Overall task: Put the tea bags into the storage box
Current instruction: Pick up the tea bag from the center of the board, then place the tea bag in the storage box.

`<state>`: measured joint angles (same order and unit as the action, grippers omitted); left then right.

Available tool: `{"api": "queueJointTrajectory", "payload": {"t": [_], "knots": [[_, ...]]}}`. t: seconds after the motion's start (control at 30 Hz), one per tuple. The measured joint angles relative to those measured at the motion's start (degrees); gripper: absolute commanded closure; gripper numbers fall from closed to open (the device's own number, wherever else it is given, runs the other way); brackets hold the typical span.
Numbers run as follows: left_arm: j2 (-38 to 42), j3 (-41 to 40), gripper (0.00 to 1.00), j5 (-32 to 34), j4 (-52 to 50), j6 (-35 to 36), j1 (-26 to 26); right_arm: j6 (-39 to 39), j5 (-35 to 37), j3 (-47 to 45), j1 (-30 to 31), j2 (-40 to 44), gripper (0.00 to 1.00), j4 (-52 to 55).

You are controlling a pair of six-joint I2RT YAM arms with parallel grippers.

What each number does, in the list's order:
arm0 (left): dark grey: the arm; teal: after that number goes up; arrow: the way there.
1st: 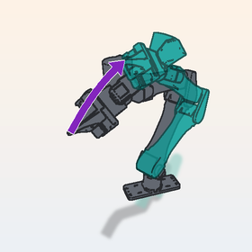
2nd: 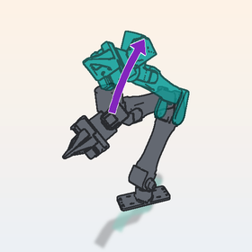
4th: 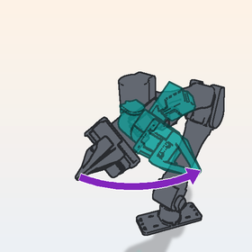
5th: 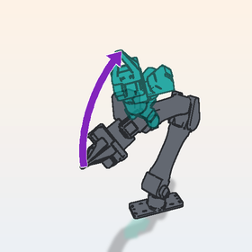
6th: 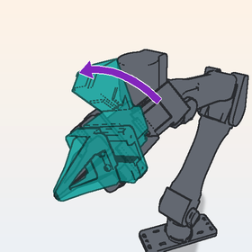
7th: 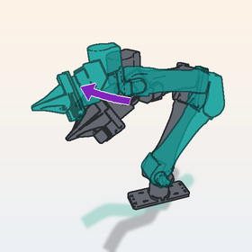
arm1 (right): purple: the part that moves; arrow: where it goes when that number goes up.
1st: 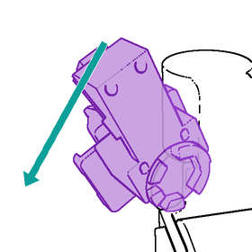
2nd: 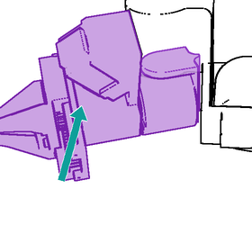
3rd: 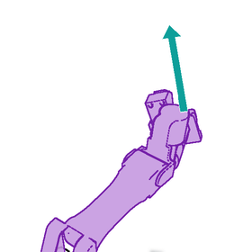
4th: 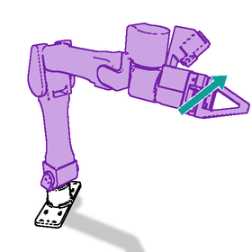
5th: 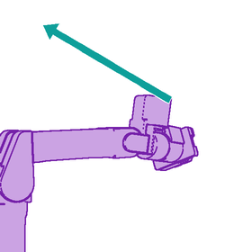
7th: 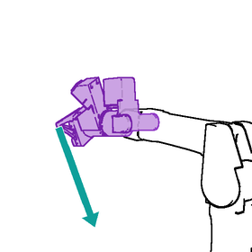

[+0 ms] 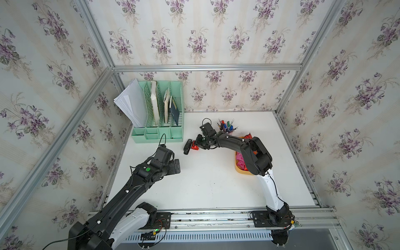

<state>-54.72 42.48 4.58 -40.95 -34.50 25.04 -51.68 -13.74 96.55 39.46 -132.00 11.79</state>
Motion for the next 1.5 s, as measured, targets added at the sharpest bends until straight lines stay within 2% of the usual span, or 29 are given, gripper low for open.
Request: {"api": "queueJointTrajectory", "payload": {"t": [0.3, 0.57, 0.77, 0.9, 1.07, 1.17, 1.5], "knots": [[-0.9, 1.1, 0.01, -0.6, 0.2, -0.2, 0.0, 1.9, 0.0, -4.2, 0.1, 6.5, 0.78, 2.3], [-5.4, 2.2, 0.01, -3.1, 2.6, -0.3, 0.0, 7.4, -0.8, -16.4, 0.7, 21.2, 0.78, 4.7], [-13.9, 6.2, 0.01, -6.4, 7.0, -0.2, 0.2, 14.0, 2.6, -26.5, 0.3, 35.0, 0.78, 12.1], [-20.3, 10.8, 0.01, -8.1, 9.0, 0.0, 1.5, 16.5, 5.9, -32.7, -2.9, 43.4, 0.78, 16.5], [-27.0, 17.0, 0.01, -9.5, 10.4, 0.7, 4.2, 18.8, 9.2, -39.3, -10.1, 52.1, 0.78, 20.3], [-29.7, 19.2, 0.01, -10.1, 10.8, 1.0, 5.2, 20.1, 11.5, -40.7, -13.0, 53.7, 0.78, 21.6], [-28.9, 19.8, 0.01, -10.2, 10.3, 1.0, 6.0, 23.4, 16.1, -41.2, -13.5, 50.5, 0.79, 22.8]]}}
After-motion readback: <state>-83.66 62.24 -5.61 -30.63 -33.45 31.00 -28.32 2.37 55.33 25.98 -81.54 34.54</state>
